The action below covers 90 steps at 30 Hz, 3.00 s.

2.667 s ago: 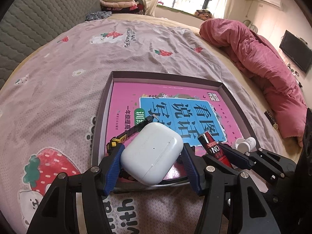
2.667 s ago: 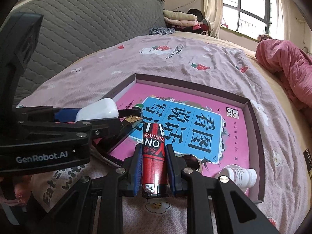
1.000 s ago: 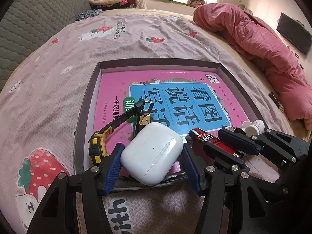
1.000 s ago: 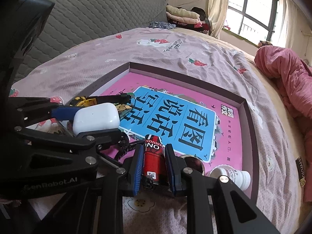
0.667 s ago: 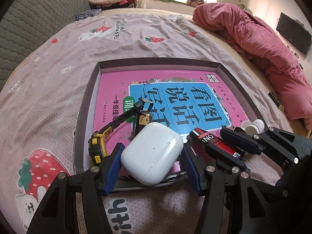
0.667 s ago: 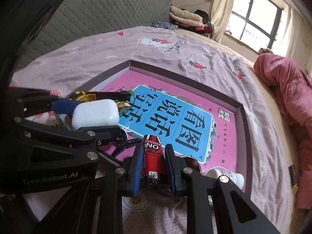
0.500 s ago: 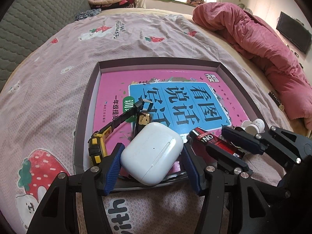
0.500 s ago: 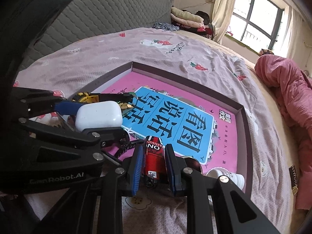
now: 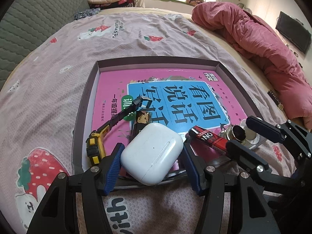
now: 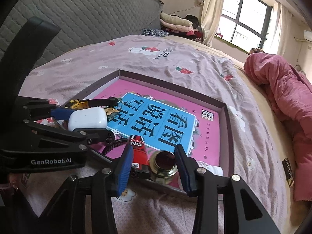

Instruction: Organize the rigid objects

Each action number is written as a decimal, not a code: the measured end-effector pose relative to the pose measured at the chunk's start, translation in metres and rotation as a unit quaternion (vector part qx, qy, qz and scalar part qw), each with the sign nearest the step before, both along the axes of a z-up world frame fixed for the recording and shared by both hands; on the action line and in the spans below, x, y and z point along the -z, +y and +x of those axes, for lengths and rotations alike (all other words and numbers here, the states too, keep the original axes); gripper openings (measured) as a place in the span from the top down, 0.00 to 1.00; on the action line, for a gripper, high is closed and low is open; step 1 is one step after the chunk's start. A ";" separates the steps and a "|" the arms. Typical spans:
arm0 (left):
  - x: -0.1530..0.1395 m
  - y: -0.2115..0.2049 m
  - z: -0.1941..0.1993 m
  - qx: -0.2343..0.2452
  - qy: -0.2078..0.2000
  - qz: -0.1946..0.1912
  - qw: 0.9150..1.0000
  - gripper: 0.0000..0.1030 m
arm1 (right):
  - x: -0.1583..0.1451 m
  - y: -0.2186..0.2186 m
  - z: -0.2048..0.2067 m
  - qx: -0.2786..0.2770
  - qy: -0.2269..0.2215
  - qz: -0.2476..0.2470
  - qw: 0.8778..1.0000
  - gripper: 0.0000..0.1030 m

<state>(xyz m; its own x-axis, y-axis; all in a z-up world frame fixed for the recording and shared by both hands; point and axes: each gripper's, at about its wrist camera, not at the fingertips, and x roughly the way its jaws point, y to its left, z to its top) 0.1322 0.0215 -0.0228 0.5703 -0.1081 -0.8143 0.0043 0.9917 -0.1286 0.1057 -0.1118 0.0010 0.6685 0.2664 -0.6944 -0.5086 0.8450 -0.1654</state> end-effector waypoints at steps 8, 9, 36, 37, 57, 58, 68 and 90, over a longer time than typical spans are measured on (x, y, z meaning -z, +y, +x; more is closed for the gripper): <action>0.002 -0.004 -0.002 0.008 0.003 -0.002 1.000 0.41 | -0.003 -0.006 -0.006 0.003 0.000 0.010 1.000 0.58; 0.002 -0.004 -0.002 0.008 0.003 -0.002 1.000 0.41 | -0.003 -0.006 -0.007 0.002 0.000 0.010 1.000 0.58; 0.001 -0.004 -0.001 0.002 0.003 0.001 1.000 0.40 | 0.004 -0.018 -0.012 0.014 0.004 -0.004 1.000 0.57; 0.001 -0.004 -0.001 0.002 0.003 0.001 1.000 0.40 | 0.003 -0.018 -0.012 0.015 0.002 -0.004 1.000 0.57; -0.001 -0.003 -0.002 0.000 0.003 -0.011 1.000 0.32 | -0.007 -0.021 -0.017 0.018 -0.006 0.005 1.000 0.57; -0.002 -0.003 -0.003 0.000 0.002 -0.012 1.000 0.32 | -0.008 -0.021 -0.018 0.018 -0.007 0.005 1.000 0.57; -0.022 0.000 -0.015 -0.008 -0.021 -0.014 1.000 0.30 | -0.016 -0.026 -0.020 0.023 -0.005 0.025 0.999 0.57; -0.050 0.004 -0.068 -0.048 -0.039 0.000 0.998 0.27 | -0.027 -0.051 -0.051 0.084 0.002 0.088 0.993 0.31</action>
<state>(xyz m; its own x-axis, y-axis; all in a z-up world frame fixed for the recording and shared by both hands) 0.0640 0.0255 0.0275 0.6397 -0.0501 -0.7670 -0.0808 0.9880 -0.1320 0.0544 -0.1633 0.0280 0.7105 0.2689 -0.6502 -0.3586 0.9335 -0.0059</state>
